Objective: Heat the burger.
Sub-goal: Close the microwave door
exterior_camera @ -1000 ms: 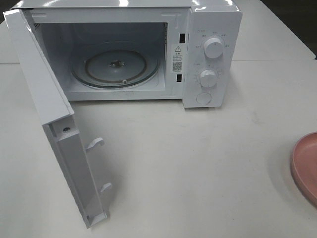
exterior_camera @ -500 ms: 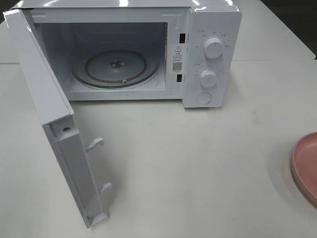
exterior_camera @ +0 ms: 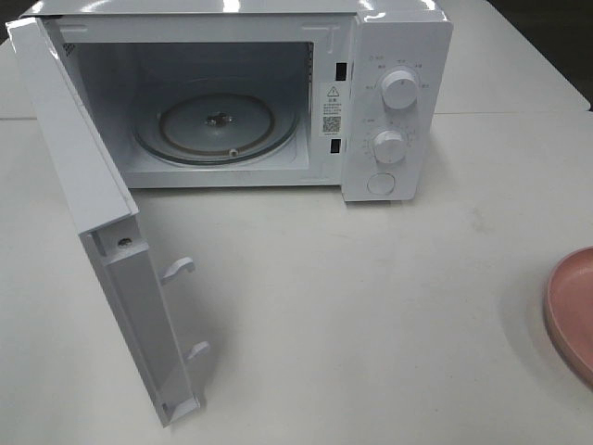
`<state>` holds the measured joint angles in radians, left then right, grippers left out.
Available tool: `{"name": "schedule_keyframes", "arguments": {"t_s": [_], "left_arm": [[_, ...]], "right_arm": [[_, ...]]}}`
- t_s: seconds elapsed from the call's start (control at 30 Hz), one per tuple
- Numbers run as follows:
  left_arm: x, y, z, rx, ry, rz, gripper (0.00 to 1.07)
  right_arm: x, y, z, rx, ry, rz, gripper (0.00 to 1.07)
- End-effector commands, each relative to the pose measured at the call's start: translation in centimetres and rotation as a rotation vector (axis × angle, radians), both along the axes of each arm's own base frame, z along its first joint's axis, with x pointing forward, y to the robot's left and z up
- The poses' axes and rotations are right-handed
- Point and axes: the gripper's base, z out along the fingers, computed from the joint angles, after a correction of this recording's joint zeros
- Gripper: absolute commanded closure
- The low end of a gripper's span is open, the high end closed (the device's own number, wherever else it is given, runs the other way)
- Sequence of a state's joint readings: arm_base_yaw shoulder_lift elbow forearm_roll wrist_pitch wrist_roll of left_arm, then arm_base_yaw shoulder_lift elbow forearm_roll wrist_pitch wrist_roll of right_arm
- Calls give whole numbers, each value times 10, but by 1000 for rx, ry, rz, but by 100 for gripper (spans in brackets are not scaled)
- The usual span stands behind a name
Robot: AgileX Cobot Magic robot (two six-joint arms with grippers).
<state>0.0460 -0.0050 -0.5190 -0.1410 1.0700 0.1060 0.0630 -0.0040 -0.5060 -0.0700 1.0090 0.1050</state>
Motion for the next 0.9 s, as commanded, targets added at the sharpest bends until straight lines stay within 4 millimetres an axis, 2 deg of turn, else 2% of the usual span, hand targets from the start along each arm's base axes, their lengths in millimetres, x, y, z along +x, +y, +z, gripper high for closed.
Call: {"name": "schedule_keyframes", "arguments": {"t_s": [0.03,0.1,0.17,0.2,0.27,0.37,0.43,0.53,0.6,0.63,0.67,0.7,0.77,0.8,0.83,0.9], "left_arm": [[-2,0,0,0,-18,6,6],[-2,0,0,1,-20,7,7],[-3,1,9,2,-73,12,14],[-3,1,9,2,-73,12,14],[2,1,14,1,-94,17,24],[4,1,15,0,-93,19,29],[19,2,19,-3,-66,25,54],[24,3,20,-5,-56,26,60],[43,4,25,-16,-48,34,87],[43,4,25,-16,-48,34,87],[48,4,25,-17,-39,36,92],[58,5,26,-19,-26,40,104],[62,5,26,-20,-22,42,107],[73,6,26,-16,-16,46,107],[73,6,26,-16,-16,46,107],[88,8,24,-10,-40,55,107]], "right_arm": [[-4,0,0,-3,-37,1,32],[-4,0,0,-3,-37,1,32],[-4,0,0,-3,-37,1,32],[-4,0,0,-3,-37,1,32],[-4,0,0,-3,-37,1,32],[-4,0,0,-3,-37,1,32],[-4,0,0,-3,-37,1,32],[-4,0,0,-3,-37,1,32],[-4,0,0,-3,-37,1,32],[-4,0,0,-3,-37,1,32],[-4,0,0,-3,-37,1,32],[-4,0,0,-3,-37,1,32],[-4,0,0,-3,-37,1,32],[-4,0,0,-3,-37,1,32],[-4,0,0,-3,-37,1,32],[-4,0,0,-3,-37,1,32]]}}
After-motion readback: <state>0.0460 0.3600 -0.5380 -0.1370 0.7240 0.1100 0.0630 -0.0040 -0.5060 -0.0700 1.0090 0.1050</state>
